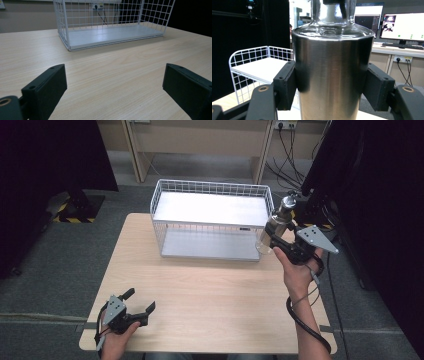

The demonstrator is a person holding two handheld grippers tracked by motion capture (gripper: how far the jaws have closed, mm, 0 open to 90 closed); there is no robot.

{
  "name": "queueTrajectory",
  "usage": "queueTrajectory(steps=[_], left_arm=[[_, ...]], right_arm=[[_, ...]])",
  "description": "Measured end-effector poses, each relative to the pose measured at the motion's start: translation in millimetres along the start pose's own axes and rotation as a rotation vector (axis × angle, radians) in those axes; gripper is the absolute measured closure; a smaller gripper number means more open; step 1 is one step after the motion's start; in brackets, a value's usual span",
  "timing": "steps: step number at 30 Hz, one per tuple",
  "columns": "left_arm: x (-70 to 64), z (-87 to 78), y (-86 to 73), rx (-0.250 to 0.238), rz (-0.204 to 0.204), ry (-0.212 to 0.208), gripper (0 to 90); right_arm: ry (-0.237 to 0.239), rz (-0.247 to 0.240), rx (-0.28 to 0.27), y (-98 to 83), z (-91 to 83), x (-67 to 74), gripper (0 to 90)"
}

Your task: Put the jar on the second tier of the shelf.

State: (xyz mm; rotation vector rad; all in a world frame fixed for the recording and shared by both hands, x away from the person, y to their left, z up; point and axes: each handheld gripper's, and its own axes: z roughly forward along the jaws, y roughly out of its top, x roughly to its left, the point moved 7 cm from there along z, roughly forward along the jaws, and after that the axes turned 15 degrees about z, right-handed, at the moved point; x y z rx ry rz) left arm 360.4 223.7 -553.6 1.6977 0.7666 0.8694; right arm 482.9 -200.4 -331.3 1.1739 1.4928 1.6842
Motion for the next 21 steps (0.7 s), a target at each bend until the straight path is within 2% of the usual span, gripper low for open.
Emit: queueTrajectory(steps=[4,21], left_arm=[[-0.1,0.1,0.0,0.000,0.000,0.000,5.1],[0.1,0.0,0.0,-0.001,-0.001,-0.002,5.0]], right_arm=[[-0.004,-0.010,0.001,3.8,2.7,0.7,35.5],[-0.004,0.004,-0.012,27.8,18.1,1.0,35.4]])
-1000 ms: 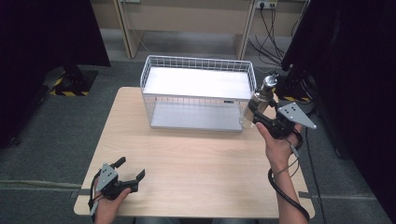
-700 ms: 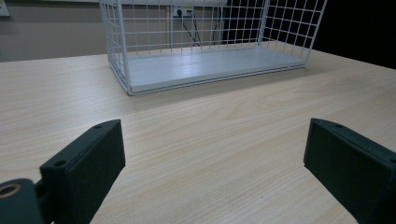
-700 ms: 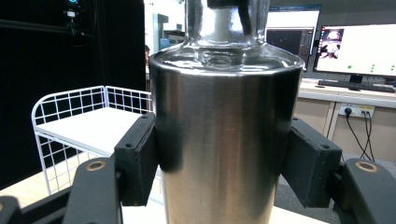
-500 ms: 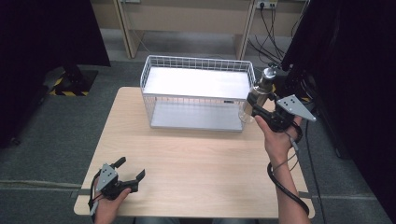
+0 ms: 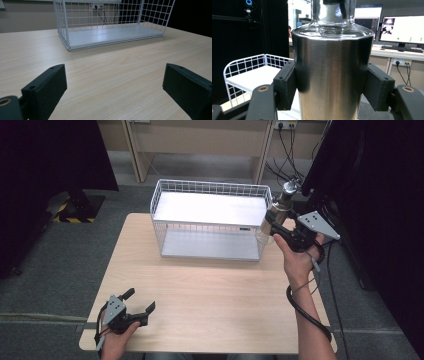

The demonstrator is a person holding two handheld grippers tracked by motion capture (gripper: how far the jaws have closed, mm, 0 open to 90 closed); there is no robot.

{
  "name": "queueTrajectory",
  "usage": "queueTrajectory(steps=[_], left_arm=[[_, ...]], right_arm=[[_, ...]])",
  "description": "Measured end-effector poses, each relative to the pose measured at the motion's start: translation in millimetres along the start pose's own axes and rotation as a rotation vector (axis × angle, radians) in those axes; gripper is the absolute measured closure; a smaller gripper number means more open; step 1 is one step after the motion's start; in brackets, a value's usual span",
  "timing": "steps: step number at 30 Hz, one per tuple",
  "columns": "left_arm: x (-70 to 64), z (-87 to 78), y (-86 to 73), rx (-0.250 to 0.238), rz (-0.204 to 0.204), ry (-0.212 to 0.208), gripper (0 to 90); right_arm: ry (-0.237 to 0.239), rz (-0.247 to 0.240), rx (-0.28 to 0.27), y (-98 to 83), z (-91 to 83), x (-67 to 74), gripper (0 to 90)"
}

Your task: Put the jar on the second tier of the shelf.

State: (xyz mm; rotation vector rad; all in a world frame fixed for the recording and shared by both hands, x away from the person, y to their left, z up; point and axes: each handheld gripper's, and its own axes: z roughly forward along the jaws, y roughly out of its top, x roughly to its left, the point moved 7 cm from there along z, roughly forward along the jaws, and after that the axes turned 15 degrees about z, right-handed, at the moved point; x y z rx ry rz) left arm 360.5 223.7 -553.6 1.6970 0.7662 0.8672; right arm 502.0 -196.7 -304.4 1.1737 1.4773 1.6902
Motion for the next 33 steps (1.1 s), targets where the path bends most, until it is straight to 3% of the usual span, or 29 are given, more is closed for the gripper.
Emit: queueTrajectory(steps=[15,33], left_arm=[[0.1,-0.2,0.0,-0.002,-0.002,-0.001,5.1],[0.4,-0.3,0.0,-0.003,-0.006,-0.002,5.0]], right_arm=[[-0.009,-0.008,-0.011,21.8,15.6,3.0,35.5],[-0.032,0.013,0.003,29.9,37.2,-2.5,35.5]])
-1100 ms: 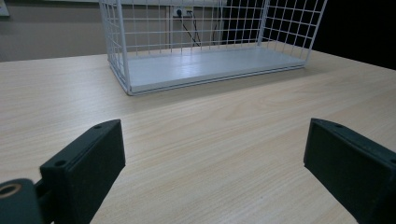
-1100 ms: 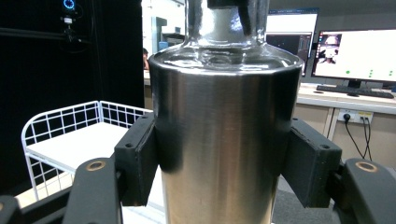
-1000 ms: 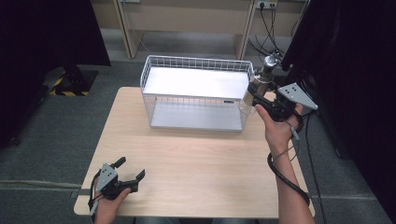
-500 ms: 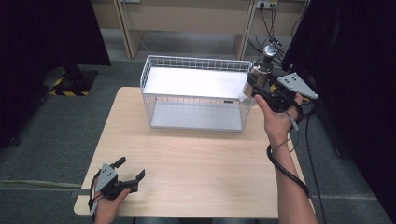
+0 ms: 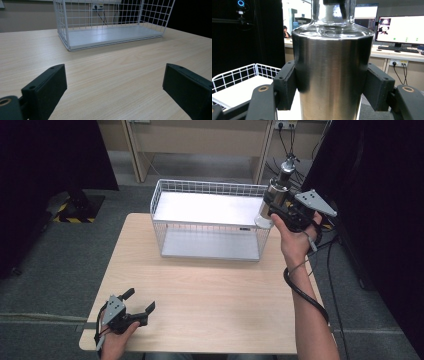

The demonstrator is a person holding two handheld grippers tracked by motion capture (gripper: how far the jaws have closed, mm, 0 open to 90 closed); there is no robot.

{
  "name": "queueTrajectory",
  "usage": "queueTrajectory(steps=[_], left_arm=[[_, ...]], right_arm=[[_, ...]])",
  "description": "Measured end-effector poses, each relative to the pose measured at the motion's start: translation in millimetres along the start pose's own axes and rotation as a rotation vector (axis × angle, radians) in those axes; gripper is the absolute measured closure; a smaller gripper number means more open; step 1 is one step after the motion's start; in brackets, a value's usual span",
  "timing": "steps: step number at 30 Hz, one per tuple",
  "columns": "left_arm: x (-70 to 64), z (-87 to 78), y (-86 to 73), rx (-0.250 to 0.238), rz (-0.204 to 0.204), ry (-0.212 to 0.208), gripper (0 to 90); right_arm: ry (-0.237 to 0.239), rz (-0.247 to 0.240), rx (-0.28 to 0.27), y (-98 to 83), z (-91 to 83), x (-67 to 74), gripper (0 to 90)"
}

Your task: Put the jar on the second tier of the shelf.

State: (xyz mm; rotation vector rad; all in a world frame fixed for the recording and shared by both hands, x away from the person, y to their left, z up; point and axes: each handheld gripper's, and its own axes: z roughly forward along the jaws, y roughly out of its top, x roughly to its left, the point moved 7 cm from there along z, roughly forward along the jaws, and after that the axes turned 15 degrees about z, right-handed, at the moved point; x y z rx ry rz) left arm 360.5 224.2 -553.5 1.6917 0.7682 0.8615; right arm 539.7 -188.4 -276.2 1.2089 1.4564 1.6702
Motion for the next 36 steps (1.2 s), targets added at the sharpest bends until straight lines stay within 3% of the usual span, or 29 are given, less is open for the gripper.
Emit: queueTrajectory(steps=[36], left_arm=[[0.2,-0.2,0.0,-0.004,-0.003,-0.006,5.0]], right_arm=[[-0.062,0.024,0.067,-10.3,60.1,-10.4,35.4]])
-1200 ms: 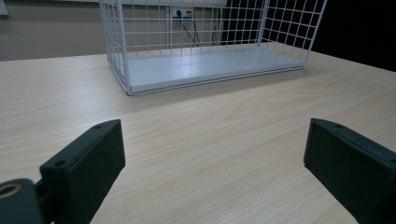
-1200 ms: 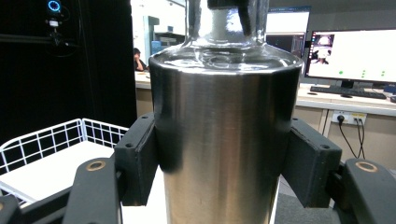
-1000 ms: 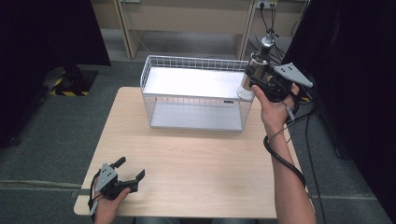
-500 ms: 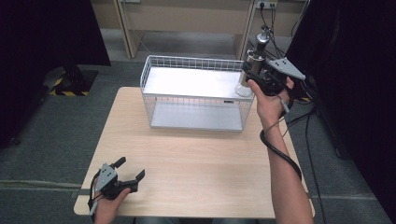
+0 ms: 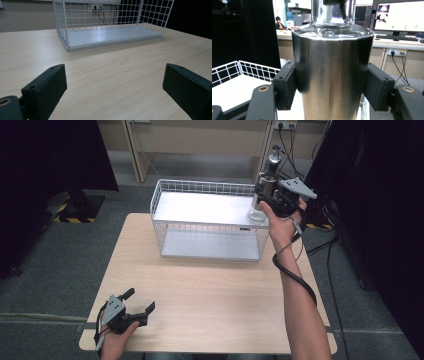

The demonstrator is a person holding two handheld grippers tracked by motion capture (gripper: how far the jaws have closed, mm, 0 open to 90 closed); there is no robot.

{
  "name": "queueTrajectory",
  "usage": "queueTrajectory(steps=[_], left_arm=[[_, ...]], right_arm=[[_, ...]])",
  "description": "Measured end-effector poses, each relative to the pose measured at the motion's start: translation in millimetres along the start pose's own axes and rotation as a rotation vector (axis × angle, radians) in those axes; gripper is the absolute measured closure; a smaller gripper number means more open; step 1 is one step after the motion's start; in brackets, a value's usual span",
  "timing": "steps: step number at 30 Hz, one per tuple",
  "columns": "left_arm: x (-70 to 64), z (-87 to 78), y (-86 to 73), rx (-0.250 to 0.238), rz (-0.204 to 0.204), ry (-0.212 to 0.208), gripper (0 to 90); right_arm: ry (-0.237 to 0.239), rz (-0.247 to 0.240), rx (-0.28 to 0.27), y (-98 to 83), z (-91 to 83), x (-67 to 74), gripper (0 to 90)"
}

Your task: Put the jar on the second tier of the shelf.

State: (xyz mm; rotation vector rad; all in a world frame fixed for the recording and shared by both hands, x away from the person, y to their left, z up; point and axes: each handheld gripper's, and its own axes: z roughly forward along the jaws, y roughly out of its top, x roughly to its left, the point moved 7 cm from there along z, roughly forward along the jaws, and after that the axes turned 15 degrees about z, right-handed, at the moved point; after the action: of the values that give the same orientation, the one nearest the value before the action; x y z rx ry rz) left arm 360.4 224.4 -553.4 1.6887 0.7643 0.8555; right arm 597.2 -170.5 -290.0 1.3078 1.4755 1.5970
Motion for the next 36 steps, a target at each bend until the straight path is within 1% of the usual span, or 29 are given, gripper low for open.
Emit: queueTrajectory(steps=[11,15,18,25,29,33,36], left_arm=[[0.0,0.0,0.0,0.000,-0.001,-0.001,5.0],[0.0,-0.1,0.0,-0.001,-0.001,-0.001,5.0],[-0.1,0.1,0.1,-0.001,0.000,-0.001,5.0],[-0.5,0.1,0.0,0.002,0.009,-0.003,5.0],[-0.8,0.2,0.1,0.001,0.008,-0.002,5.1],[-0.9,0.3,0.1,0.002,0.009,-0.003,5.0],[-0.9,0.3,0.1,0.002,0.009,-0.002,5.1]], right_arm=[[-0.016,0.015,0.026,-9.0,11.7,-4.5,35.4],[-0.015,0.013,0.024,-10.3,13.4,-4.2,35.4],[-0.015,0.003,0.031,-10.8,14.4,-3.1,35.3],[-0.007,0.001,0.026,-11.6,14.2,-3.6,35.0],[-0.010,0.007,0.020,-12.2,12.5,-3.1,27.7],[-0.009,0.020,0.022,-14.4,10.0,-2.8,20.9],[-0.012,0.020,0.028,-16.2,8.4,-3.6,16.4]])
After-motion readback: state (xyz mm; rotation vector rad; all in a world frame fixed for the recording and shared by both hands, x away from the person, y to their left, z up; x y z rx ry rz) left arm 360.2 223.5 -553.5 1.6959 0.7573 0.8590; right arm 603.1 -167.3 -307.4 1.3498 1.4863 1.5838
